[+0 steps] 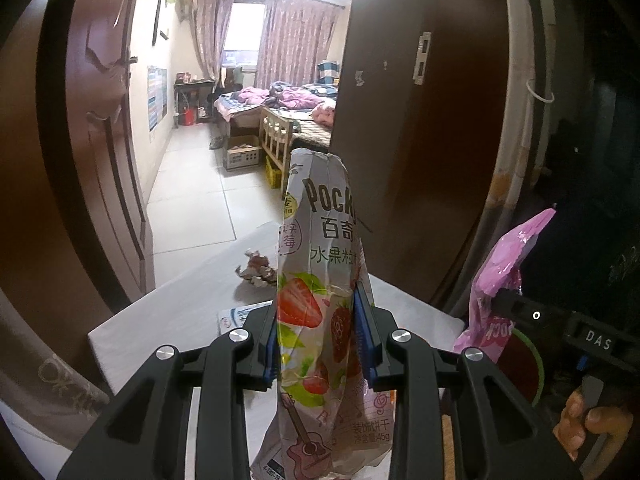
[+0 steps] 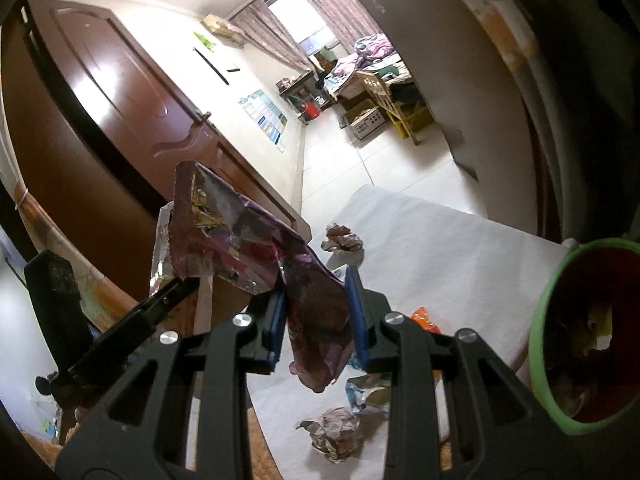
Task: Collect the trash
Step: 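Lift the Pocky wrapper and pink bag in both tools toward the green bin, then open both tools over the green bin, dropping wrapper and bag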
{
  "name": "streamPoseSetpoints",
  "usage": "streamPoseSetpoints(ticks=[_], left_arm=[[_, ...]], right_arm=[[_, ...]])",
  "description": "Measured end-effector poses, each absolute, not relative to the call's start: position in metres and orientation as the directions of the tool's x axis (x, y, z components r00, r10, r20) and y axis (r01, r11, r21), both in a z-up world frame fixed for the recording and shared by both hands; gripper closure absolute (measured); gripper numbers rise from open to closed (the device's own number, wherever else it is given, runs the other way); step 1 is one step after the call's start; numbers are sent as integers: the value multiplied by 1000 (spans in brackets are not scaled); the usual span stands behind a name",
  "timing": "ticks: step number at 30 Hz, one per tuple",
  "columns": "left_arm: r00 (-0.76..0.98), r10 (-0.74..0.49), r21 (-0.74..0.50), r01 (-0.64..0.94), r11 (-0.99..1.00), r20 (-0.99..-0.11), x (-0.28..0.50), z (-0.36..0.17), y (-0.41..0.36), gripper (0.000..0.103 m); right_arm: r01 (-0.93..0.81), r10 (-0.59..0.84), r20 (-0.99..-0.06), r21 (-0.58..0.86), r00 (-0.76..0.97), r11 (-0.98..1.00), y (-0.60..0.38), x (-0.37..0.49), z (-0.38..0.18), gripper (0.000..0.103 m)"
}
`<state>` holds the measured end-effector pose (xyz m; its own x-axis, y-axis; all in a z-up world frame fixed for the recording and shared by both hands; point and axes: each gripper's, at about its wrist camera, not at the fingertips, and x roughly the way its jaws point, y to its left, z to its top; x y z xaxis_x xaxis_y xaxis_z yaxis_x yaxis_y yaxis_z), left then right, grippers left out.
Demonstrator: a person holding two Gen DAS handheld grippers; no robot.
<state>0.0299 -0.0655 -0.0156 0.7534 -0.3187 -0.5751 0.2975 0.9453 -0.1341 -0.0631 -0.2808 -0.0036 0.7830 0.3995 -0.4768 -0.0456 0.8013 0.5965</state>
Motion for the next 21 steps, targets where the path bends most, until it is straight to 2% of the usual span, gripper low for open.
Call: streamPoseSetpoints(ticks=[6, 21], left_arm=[[737, -357, -136, 344, 929, -574, 26, -14, -98, 74], [588, -543, -217, 534, 817, -599, 19, -47, -227, 74]], right_arm=[[5, 360, -469, 615, 806, 789, -311, -71, -11, 75], [227, 224, -476, 716, 851, 660, -427, -129, -57, 75]])
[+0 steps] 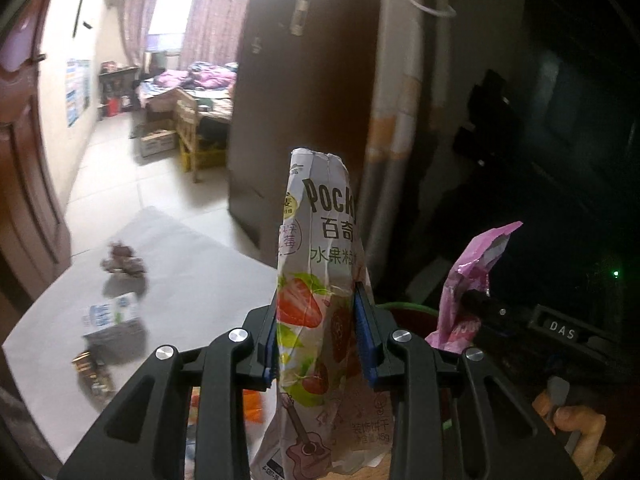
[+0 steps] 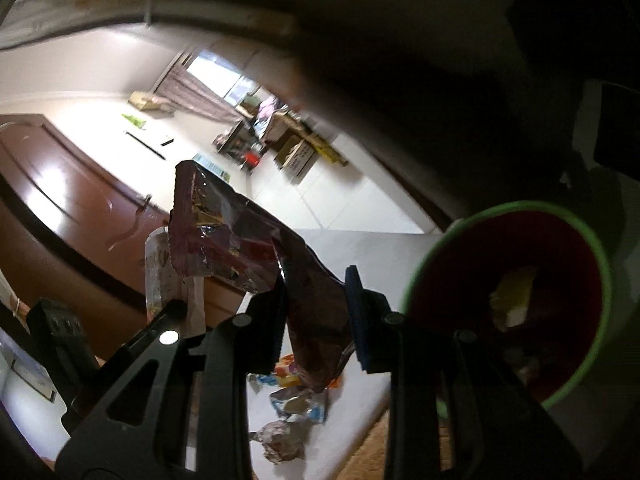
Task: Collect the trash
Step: 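Open both tools over the green bin, dropping wrapper and bag, then grasp the orange chip bag with the right tool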
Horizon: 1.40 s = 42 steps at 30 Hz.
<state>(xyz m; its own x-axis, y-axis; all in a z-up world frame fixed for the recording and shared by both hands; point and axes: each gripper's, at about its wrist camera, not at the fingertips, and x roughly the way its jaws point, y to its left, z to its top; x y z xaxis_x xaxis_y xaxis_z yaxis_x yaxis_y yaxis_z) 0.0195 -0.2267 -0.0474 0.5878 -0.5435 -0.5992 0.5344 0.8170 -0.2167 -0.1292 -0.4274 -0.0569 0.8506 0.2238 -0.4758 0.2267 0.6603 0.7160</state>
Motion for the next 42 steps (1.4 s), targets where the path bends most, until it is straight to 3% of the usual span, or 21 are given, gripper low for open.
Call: streamPoseSetpoints(ticks=[8, 16, 17, 18, 19, 21, 24, 32, 35, 37, 42], left_arm=[[514, -612, -239, 615, 751, -601, 12, -57, -289, 74], [452, -636, -246, 659, 711, -626, 11, -70, -325, 73], [440, -636, -252, 660, 708, -634, 13, -73, -328, 66], [429, -634, -255, 660, 707, -644, 15, -75, -330, 49], [423, -633, -260, 658, 707, -648, 16, -77, -331, 42], [423, -639, -269, 657, 705, -643, 15, -79, -330, 38], [425, -635, -257, 661, 705, -646, 13, -79, -327, 34], [453, -615, -297, 594, 748, -645, 26, -73, -284, 32], [494, -582, -269, 565, 780, -646, 29, -71, -254, 27], [533, -545, -234, 542, 807, -647, 32, -72, -226, 26], [628, -411, -127, 447, 886, -661, 42, -82, -153, 26]], right_arm=[[314, 172, -502, 736, 847, 600, -461, -149, -79, 75], [470, 73, -620, 661, 781, 585, -482, -163, -97, 72], [486, 60, -632, 650, 773, 584, -483, -163, -98, 68], [511, 39, -648, 635, 760, 580, -484, -164, -100, 58], [530, 22, -660, 623, 751, 576, -484, -164, -101, 53], [554, 2, -677, 604, 736, 573, -483, -164, -103, 53], [562, 0, -687, 595, 727, 575, -479, -164, -101, 44], [510, 11, -689, 547, 725, 664, -447, -149, -77, 39], [465, 25, -696, 505, 718, 727, -421, -133, -69, 35], [416, 35, -707, 454, 706, 788, -392, -117, -64, 28], [279, 124, -733, 402, 668, 872, -324, -78, -73, 25]])
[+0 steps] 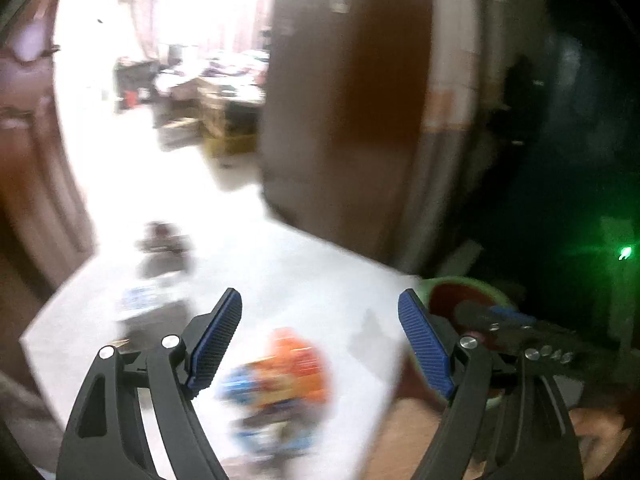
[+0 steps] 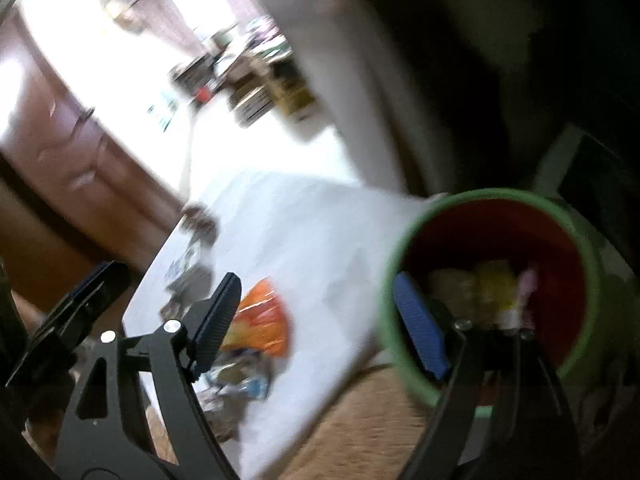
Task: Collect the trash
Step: 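Grasp the orange chip bag with the right tool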
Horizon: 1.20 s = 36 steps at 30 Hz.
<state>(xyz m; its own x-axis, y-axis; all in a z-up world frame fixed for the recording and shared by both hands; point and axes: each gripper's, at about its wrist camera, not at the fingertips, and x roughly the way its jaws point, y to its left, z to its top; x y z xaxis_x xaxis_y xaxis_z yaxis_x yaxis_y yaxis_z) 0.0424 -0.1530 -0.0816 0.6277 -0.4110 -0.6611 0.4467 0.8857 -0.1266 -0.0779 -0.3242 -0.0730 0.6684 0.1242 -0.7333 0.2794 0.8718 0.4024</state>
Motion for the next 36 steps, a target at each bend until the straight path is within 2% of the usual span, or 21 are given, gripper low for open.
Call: streamPoseSetpoints(ticks=[3, 5, 11, 13, 15, 28, 30, 34, 36], left_arm=[[671, -308, -92, 337, 937, -674, 53, -93, -102, 26], [689, -250, -97, 254, 962, -680, 60, -98, -67, 26], [707, -167, -163, 74, 984, -687, 74, -106, 10, 26], [712, -153, -171, 47, 984, -685, 75, -110, 23, 26], [713, -148, -181, 29, 983, -686, 76, -112, 30, 26], [709, -146, -204, 4, 979, -690, 75, -119, 42, 25], [707, -144, -199, 4, 980, -693, 75, -120, 40, 25], [701, -145, -197, 7, 980, -698, 75, -121, 38, 25], [698, -149, -201, 7, 980, -701, 74, -122, 38, 25]], right_arm=[[206, 167, -756, 373, 633, 905, -284, -52, -87, 23], [166, 186, -782, 346, 595, 924, -260, -32, -100, 18], [194, 279, -868, 383, 411, 903, -223, 13, -159, 16], [204, 298, -876, 394, 380, 896, -213, 16, -174, 13], [186, 287, -885, 372, 366, 910, -202, 22, -184, 5], [99, 203, -932, 243, 300, 965, -176, 41, -189, 4], [88, 198, -933, 234, 302, 968, -175, 40, -189, 8], [50, 197, -921, 227, 337, 973, -169, 40, -175, 31], [32, 193, -918, 217, 347, 976, -165, 42, -170, 34]])
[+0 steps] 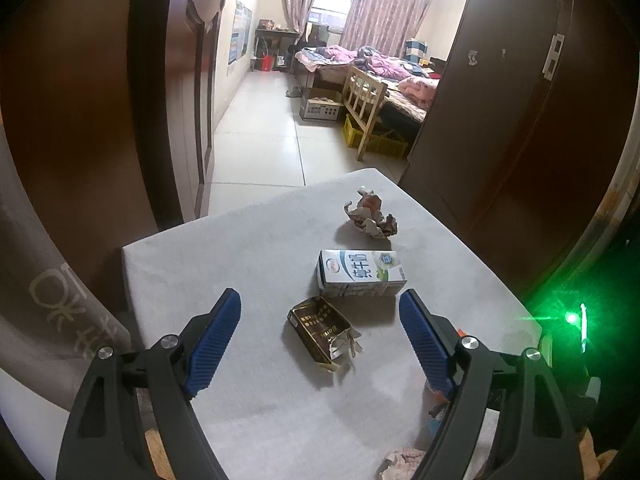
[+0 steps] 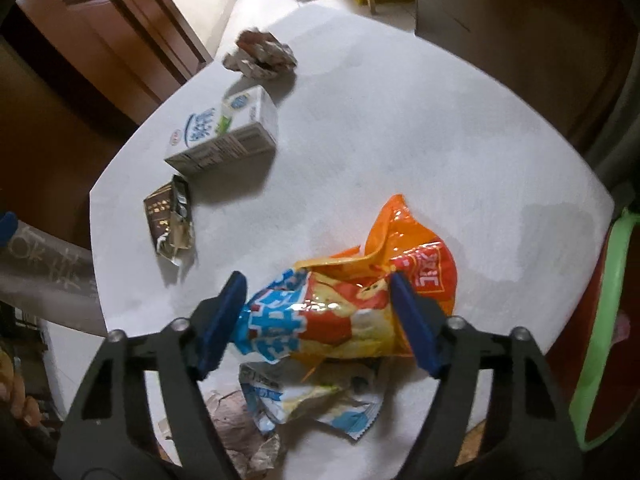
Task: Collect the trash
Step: 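Grasp the orange chip bag with the right tool, then grasp the gold box with the left tool while the right tool holds the chip bag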
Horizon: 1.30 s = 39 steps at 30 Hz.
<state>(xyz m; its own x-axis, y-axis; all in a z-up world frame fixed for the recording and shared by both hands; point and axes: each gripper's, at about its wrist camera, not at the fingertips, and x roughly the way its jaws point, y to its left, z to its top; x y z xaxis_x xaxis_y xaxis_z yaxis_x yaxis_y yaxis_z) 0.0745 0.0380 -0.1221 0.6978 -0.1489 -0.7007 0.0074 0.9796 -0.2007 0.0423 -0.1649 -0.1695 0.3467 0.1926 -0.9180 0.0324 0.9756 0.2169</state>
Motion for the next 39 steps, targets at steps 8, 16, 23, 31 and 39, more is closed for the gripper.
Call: streamPoseSetpoints(ticks=[8, 16, 23, 31, 39], left_arm=[[687, -141, -201, -7, 980, -713, 75, -128, 39, 25], [668, -141, -199, -10, 980, -730, 77, -135, 36, 25], [673, -135, -195, -15, 981, -727, 74, -134, 39, 25], [658, -126, -183, -18, 983, -742, 76, -137, 35, 25], [636, -128, -178, -15, 984, -761, 77, -145, 29, 25]], right_arm=[[11, 221, -883, 248, 414, 969, -160, 36, -145, 36], [-63, 257, -834, 260, 489, 964, -142, 34, -105, 36], [-83, 230, -858, 217, 459, 973, -130, 36, -113, 36], [-84, 243, -853, 230, 462, 970, -133, 32, -113, 36], [-88, 247, -814, 237, 525, 968, -139, 29, -87, 36]])
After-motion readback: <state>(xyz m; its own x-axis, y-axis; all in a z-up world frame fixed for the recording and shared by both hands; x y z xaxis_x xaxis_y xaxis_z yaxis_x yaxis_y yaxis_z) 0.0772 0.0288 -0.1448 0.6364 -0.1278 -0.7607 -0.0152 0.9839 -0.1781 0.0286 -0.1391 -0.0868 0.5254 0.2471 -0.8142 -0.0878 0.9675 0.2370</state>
